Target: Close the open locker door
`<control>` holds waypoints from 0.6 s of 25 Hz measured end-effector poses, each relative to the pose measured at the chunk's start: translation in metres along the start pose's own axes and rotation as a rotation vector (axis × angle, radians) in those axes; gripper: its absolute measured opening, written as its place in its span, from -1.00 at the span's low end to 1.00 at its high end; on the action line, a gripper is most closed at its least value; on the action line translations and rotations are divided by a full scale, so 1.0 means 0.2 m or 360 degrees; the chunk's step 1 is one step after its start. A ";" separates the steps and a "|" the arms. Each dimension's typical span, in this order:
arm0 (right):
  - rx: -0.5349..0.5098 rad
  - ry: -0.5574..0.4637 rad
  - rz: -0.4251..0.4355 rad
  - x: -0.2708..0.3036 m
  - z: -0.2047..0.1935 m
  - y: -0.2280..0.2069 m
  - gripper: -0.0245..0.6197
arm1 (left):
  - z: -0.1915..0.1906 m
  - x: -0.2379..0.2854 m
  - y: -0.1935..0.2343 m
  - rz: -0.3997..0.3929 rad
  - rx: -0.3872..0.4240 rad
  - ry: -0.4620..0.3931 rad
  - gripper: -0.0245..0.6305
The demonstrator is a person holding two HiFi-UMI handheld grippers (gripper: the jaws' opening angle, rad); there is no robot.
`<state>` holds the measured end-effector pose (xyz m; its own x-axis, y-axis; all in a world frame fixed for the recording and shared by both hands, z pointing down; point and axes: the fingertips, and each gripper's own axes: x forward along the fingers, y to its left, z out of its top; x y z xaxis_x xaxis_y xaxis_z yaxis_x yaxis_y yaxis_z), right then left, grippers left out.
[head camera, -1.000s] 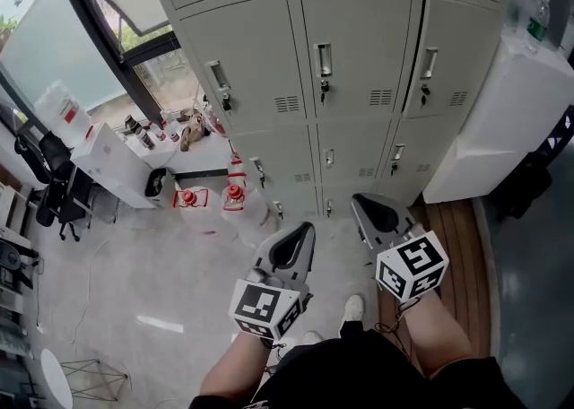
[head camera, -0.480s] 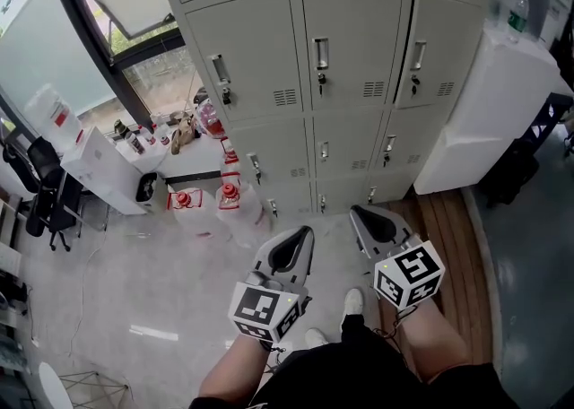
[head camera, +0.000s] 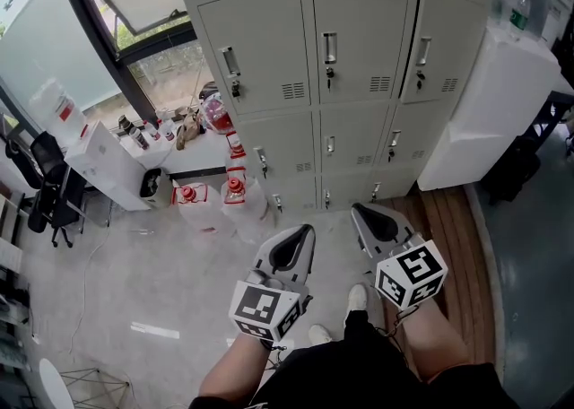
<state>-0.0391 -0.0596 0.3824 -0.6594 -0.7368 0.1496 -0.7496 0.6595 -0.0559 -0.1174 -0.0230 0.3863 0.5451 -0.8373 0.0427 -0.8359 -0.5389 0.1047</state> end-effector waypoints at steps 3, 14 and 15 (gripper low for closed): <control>0.0000 -0.0005 0.0003 -0.02 0.00 0.02 -0.76 | 0.01 -0.02 -0.01 -0.0001 0.0002 -0.0009 -0.87; -0.0020 -0.0024 0.0004 -0.09 0.03 0.02 -0.76 | 0.03 -0.03 -0.08 -0.0011 0.0015 -0.0019 -0.87; -0.0019 -0.0030 0.0004 -0.10 0.03 0.03 -0.76 | 0.03 -0.03 -0.08 -0.0011 0.0015 -0.0015 -0.87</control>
<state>-0.0307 -0.0432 0.3732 -0.6623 -0.7377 0.1308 -0.7473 0.6630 -0.0446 -0.1074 -0.0094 0.3790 0.5503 -0.8343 0.0324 -0.8326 -0.5455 0.0955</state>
